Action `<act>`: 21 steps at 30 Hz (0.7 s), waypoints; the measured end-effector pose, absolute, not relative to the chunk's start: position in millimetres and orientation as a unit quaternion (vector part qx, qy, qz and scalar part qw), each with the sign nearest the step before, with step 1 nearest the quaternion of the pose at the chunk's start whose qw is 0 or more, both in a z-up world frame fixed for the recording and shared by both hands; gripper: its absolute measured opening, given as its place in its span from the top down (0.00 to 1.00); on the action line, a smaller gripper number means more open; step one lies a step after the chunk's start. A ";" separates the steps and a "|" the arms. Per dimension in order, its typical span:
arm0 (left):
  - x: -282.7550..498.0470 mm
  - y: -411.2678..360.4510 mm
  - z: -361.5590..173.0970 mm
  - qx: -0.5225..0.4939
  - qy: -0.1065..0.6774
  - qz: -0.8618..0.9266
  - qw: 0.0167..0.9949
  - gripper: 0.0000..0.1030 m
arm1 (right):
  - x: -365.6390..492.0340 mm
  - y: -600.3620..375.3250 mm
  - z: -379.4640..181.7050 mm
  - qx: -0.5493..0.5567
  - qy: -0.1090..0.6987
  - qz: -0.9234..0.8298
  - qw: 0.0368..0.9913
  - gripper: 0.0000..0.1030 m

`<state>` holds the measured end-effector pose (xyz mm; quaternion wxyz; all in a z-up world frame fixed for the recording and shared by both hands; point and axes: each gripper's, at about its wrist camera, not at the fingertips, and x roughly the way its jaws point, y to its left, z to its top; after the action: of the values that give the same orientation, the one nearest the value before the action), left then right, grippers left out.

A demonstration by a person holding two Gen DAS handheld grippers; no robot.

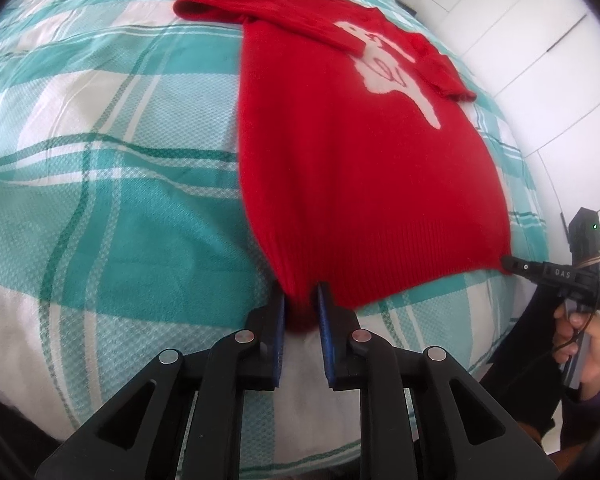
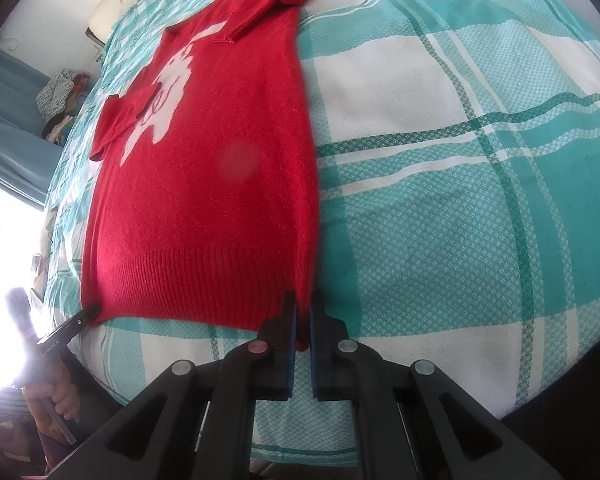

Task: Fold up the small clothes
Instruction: 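Pull the held hem with both grippers to stretch the sweater body flat, then open both grippers to release the hem onto the bed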

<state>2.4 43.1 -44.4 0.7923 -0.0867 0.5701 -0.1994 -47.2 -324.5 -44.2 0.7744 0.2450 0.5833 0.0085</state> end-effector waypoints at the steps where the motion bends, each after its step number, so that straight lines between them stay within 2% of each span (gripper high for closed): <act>1: -1.9 45.7 -43.0 -0.088 0.570 -0.198 0.793 0.84 | -49.2 -324.2 -42.3 0.241 0.585 0.008 0.774 0.95; 4: -16.9 55.2 -33.2 -0.091 0.567 -0.188 0.797 0.85 | -56.9 -319.9 -33.6 0.217 0.589 0.006 0.778 0.93; 5: -21.9 58.3 -27.5 -0.089 0.564 -0.184 0.800 0.80 | -60.2 -318.3 -29.9 0.207 0.590 0.004 0.781 0.91; 6: -26.5 61.3 -20.8 -0.085 0.560 -0.177 0.805 0.75 | -63.8 -316.8 -25.4 0.197 0.588 0.004 0.784 0.89; 8: -31.9 66.2 -3.6 -0.075 0.542 -0.155 0.823 0.47 | -69.6 -315.6 -13.5 0.173 0.580 -0.004 0.796 0.89; 12: -14.8 59.8 26.5 -0.073 0.499 -0.159 0.849 0.29 | -65.9 -313.7 19.9 0.138 0.522 -0.004 0.842 0.89; 13: -6.2 54.2 30.9 -0.075 0.490 -0.159 0.854 0.22 | -60.2 -311.1 27.4 0.134 0.505 0.003 0.853 0.86; 14: 2.9 46.7 34.9 -0.076 0.479 -0.158 0.860 0.18 | -53.4 -307.6 33.7 0.130 0.488 0.009 0.863 0.78; 15: 11.8 39.1 37.0 -0.074 0.470 -0.161 0.865 0.17 | -45.6 -303.0 38.3 0.128 0.471 0.016 0.873 0.72; 16: 20.4 29.3 37.3 -0.069 0.466 -0.166 0.866 0.14 | -37.5 -298.0 41.5 0.127 0.453 0.024 0.882 0.63; 17: 28.7 19.5 36.0 -0.064 0.463 -0.171 0.867 0.13 | -29.4 -292.1 42.8 0.125 0.439 0.034 0.889 0.60; 21: 48.6 -10.9 11.5 -0.039 0.459 -0.175 0.870 0.12 | -4.4 -265.6 33.0 0.085 0.410 0.063 0.906 0.60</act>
<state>48.6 -10.9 11.5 0.8703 -0.0388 0.4587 -0.1752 -4.4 -265.6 33.0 0.9057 0.0852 0.4103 0.0635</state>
